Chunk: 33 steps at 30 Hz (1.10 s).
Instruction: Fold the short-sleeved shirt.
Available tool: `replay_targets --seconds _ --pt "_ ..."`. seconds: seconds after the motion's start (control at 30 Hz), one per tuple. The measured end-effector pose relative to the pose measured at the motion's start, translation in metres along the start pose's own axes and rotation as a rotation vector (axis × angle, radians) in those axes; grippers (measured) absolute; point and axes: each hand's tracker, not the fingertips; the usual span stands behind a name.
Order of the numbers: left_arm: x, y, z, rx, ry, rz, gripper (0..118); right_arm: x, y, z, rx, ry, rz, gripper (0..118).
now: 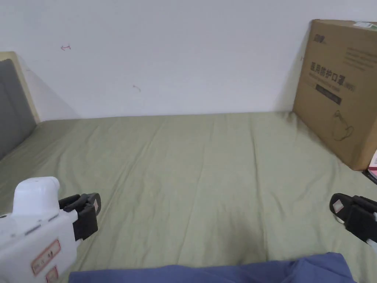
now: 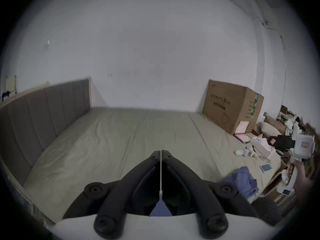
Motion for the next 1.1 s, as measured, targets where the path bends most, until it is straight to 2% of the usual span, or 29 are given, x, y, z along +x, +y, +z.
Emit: replay_targets --seconds 0.1,0.17,0.2,0.23,0.27,0.3,0.33,0.37,0.4,0.57,0.63,0.7,0.77,0.87,0.93,0.97,1.0,1.03,1.07,1.1 --pt "-0.067 -0.002 -0.032 -0.357 -0.134 0.176 1 -0.002 -0.001 -0.001 -0.037 -0.003 0.03 0" --pt "-0.104 -0.025 -0.049 -0.473 -0.206 0.299 1 -0.008 -0.005 -0.006 -0.076 -0.003 0.046 0" --pt "-0.122 -0.04 -0.054 -0.499 -0.203 0.349 7 -0.01 -0.008 -0.008 -0.09 -0.004 0.051 0" --pt "-0.138 -0.053 -0.058 -0.51 -0.198 0.408 21 -0.012 -0.011 -0.01 -0.109 -0.007 0.057 0" --pt "-0.15 -0.067 -0.062 -0.525 -0.195 0.461 49 -0.015 -0.013 -0.011 -0.126 -0.007 0.06 0" --pt "-0.163 -0.08 -0.065 -0.529 -0.191 0.509 93 -0.02 -0.014 -0.014 -0.143 -0.005 0.063 0" --pt "-0.172 -0.09 -0.068 -0.533 -0.198 0.543 110 -0.022 -0.016 -0.015 -0.152 -0.001 0.067 0" --pt "-0.182 -0.102 -0.07 -0.535 -0.212 0.578 117 -0.026 -0.019 -0.016 -0.162 0.002 0.075 0" --pt "-0.187 -0.113 -0.072 -0.531 -0.232 0.607 118 -0.029 -0.02 -0.017 -0.171 0.002 0.084 0" --pt "-0.224 -0.158 -0.096 -0.506 -0.355 0.809 118 -0.037 -0.019 -0.029 -0.232 0.0 0.121 0" --pt "-0.231 -0.174 -0.104 -0.457 -0.474 0.913 118 -0.043 -0.018 -0.033 -0.246 -0.008 0.137 0" --pt "-0.238 -0.188 -0.115 -0.376 -0.692 1.023 118 -0.049 -0.017 -0.037 -0.256 -0.008 0.141 0" --pt "-0.242 -0.203 -0.133 -0.403 -0.762 1.118 118 -0.055 -0.017 -0.042 -0.269 -0.005 0.134 0" --pt "-0.232 -0.199 -0.149 -0.44 -0.826 1.015 118 -0.062 -0.016 -0.047 -0.288 0.009 0.1 0" --pt "-0.227 -0.196 -0.159 -0.484 -0.817 0.976 115 -0.067 -0.017 -0.051 -0.296 0.011 0.088 0" --pt "-0.225 -0.195 -0.162 -0.497 -0.8 0.959 107 -0.068 -0.017 -0.053 -0.302 0.012 0.086 0" --pt "-0.223 -0.196 -0.164 -0.505 -0.751 0.949 78 -0.07 -0.017 -0.055 -0.307 0.012 0.087 0" --pt "-0.223 -0.201 -0.167 -0.521 -0.672 0.954 34 -0.072 -0.017 -0.056 -0.31 0.012 0.091 0" --pt "-0.219 -0.207 -0.174 -0.584 -0.539 0.924 3 -0.075 -0.018 -0.057 -0.312 0.012 0.096 0" --pt "-0.217 -0.215 -0.176 -0.61 -0.443 0.891 3 -0.075 -0.017 -0.058 -0.314 0.014 0.099 0"
